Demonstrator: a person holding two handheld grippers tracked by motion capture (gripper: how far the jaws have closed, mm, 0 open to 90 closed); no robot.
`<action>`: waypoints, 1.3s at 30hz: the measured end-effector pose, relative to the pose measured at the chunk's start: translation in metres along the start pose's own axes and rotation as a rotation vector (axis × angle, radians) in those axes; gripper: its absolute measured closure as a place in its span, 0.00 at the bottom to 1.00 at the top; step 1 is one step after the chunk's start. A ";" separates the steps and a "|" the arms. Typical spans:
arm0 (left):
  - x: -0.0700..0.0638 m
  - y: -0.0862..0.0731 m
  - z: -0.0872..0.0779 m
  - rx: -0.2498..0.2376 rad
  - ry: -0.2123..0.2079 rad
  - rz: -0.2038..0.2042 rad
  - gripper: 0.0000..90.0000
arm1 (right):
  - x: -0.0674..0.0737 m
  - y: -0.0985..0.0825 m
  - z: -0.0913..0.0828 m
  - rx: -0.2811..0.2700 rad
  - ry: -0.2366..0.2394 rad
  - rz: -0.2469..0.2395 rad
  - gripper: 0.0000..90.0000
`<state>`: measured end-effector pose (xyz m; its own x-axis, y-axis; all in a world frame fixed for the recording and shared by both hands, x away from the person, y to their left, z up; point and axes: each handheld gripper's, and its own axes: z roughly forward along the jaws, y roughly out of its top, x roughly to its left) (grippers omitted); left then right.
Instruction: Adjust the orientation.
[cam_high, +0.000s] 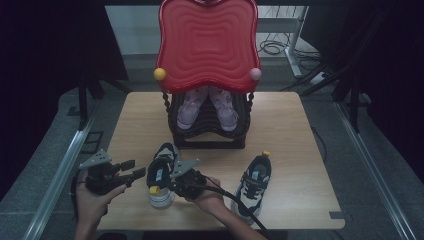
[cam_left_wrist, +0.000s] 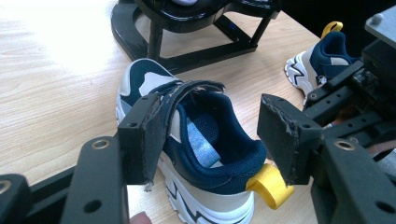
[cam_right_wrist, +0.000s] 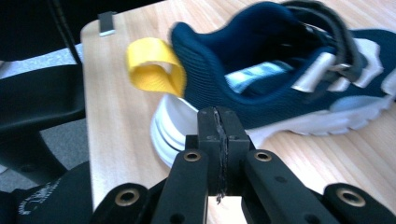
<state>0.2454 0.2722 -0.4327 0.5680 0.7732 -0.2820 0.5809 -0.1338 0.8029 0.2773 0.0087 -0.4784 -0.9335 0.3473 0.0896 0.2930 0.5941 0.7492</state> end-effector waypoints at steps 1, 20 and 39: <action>0.000 0.000 0.000 0.004 0.000 0.004 0.46 | -0.001 0.000 0.000 0.005 -0.002 0.004 0.99; 0.007 -0.001 -0.008 -0.013 0.015 -0.012 0.46 | 0.007 0.016 0.038 0.018 0.051 -0.033 1.00; 0.014 -0.003 -0.011 -0.013 0.025 -0.024 0.46 | 0.010 0.028 0.059 -0.009 0.084 -0.011 1.00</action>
<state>0.2450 0.2900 -0.4329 0.5394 0.7913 -0.2879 0.5860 -0.1073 0.8031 0.2882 0.0717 -0.4957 -0.9509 0.2784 0.1354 0.2807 0.5906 0.7566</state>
